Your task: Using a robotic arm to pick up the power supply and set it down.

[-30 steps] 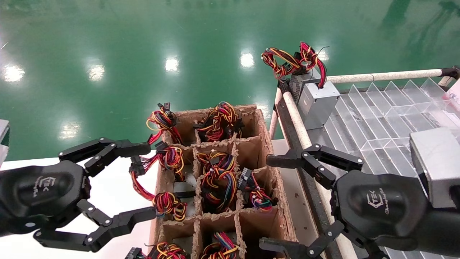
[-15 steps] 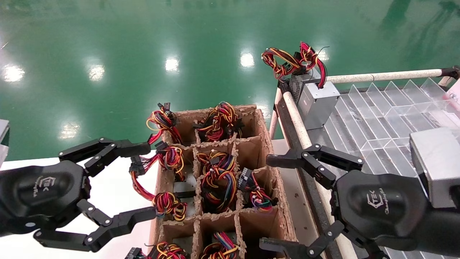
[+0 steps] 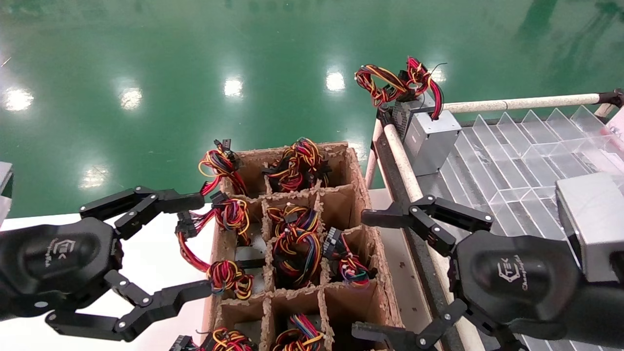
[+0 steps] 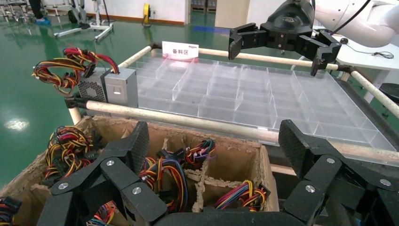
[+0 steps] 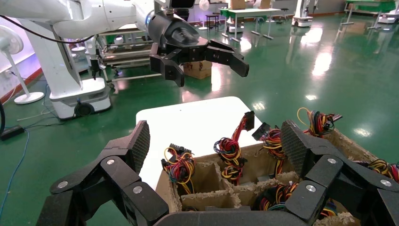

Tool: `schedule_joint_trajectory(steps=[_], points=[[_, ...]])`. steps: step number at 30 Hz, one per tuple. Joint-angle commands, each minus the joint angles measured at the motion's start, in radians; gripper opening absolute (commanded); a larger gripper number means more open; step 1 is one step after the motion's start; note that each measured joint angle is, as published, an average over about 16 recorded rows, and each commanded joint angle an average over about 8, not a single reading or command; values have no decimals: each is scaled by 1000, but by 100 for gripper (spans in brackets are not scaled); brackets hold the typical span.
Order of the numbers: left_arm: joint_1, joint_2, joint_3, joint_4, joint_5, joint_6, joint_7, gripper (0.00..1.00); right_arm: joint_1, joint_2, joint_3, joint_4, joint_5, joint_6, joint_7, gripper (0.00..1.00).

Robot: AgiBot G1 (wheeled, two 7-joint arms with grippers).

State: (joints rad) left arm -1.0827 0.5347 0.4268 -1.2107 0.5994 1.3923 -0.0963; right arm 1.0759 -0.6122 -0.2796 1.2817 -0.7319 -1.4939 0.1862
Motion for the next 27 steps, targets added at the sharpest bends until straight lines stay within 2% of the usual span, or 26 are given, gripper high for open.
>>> schedule_joint_trajectory(steps=[1,27], points=[[0,0,0,0,0,0,0,100,0,0,0,0,0,0,0,100],[0,0,0,0,0,0,0,100,0,0,0,0,0,0,0,100]])
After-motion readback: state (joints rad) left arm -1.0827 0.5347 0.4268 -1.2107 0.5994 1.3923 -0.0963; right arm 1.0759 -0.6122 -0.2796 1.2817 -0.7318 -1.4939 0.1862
